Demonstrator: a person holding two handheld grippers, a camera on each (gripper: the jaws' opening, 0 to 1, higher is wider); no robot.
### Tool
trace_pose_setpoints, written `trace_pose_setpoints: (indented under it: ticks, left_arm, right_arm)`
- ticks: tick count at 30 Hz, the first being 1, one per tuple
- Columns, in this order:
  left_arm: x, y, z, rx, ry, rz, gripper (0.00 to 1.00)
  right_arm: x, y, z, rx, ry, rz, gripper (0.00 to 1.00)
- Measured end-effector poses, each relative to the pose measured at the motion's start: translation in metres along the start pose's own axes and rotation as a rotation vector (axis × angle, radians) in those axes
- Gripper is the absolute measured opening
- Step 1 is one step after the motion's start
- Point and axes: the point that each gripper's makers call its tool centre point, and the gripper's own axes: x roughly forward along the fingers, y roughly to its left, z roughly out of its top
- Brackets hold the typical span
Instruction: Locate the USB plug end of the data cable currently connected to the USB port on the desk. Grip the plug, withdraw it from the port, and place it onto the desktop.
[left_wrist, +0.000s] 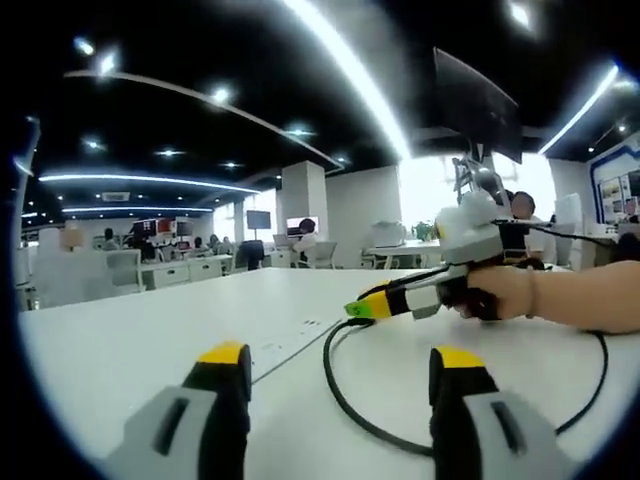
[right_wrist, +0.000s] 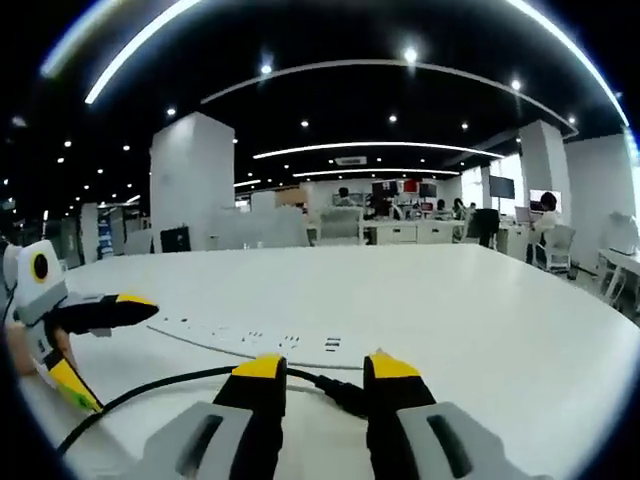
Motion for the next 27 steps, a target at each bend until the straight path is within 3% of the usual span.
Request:
trace_pose_setpoints:
  ticks: [3,9,13,17,21,27]
  left_arm:
    - [0.000,0.001,0.003,-0.045,-0.024,0.008,0.72]
    - [-0.003,0.011,0.006,-0.113,-0.053,0.055,0.72]
    - [-0.001,0.001,0.004,-0.094,-0.046,0.039,0.72]
    - [0.000,-0.005,0.002,-0.084,-0.033,0.028,0.72]
    - [-0.001,-0.011,0.005,-0.108,-0.047,0.016,0.72]
    - [-0.001,-0.016,0.003,-0.080,-0.033,0.023,0.72]
  right_arm:
    - [-0.001,0.006,0.006,-0.018,-0.014,0.008,0.35]
    - [-0.002,0.004,-0.002,-0.056,-0.005,-0.002,0.43]
    - [-0.005,-0.004,-0.005,-0.064,-0.010,-0.041,0.45]
    - [-0.008,-0.004,-0.006,-0.064,-0.008,-0.053,0.53]
    - [-0.012,-0.001,-0.004,-0.088,-0.021,-0.063,0.55]
    - [-0.012,0.006,-0.004,-0.106,-0.024,-0.069,0.55]
